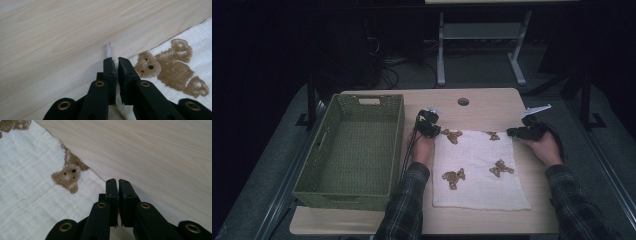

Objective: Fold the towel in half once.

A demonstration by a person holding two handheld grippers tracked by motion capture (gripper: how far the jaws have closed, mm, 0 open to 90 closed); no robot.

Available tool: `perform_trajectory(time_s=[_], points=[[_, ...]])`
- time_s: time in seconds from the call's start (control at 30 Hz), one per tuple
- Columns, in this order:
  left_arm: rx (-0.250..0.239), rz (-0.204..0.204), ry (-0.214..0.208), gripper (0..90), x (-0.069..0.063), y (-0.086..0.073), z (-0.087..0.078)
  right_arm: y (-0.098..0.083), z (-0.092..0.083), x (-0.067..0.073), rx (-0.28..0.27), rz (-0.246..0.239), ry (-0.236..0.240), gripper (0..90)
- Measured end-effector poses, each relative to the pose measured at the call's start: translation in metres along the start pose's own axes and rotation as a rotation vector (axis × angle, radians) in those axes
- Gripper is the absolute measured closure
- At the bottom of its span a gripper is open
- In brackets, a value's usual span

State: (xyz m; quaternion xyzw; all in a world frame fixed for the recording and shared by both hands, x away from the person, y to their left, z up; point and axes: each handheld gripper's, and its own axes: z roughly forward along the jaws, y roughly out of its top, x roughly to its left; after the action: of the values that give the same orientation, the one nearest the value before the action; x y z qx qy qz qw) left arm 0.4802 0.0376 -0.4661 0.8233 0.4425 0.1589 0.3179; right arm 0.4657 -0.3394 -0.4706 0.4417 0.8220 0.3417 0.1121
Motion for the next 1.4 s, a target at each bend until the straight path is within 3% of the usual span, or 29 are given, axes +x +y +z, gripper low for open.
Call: perform_trajectory(time_s=[0.1, 0.2, 0.33, 0.57, 0.8, 1.07, 1.4], points=[[-0.007, -0.036, -0.013, 86.6, 0.003, -0.001, -0.001, 0.001, 0.000, 0.002, 0.003, -0.008, -0.016, 87.5], [-0.047, -0.074, -0.018, 86.7, 0.005, -0.002, -0.005, 0.001, -0.005, 0.001, -0.015, -0.002, -0.032, 87.7], [-0.107, -0.064, -0.001, 86.8, 0.003, 0.005, -0.022, 0.005, -0.018, 0.001, -0.067, -0.009, -0.036, 87.8], [-0.148, -0.069, 0.005, 86.7, -0.001, 0.007, -0.041, 0.009, -0.035, 0.005, -0.111, -0.020, -0.042, 87.8], [-0.174, -0.075, -0.024, 86.7, -0.008, -0.007, -0.062, 0.003, -0.052, 0.012, -0.151, -0.020, -0.019, 87.8], [-0.206, -0.078, -0.023, 86.7, -0.013, -0.021, -0.075, -0.009, -0.061, 0.025, -0.151, -0.033, 0.002, 87.8], [-0.198, -0.057, -0.015, 86.6, -0.022, -0.036, -0.082, -0.021, -0.064, 0.033, -0.131, -0.045, 0.013, 87.8]])
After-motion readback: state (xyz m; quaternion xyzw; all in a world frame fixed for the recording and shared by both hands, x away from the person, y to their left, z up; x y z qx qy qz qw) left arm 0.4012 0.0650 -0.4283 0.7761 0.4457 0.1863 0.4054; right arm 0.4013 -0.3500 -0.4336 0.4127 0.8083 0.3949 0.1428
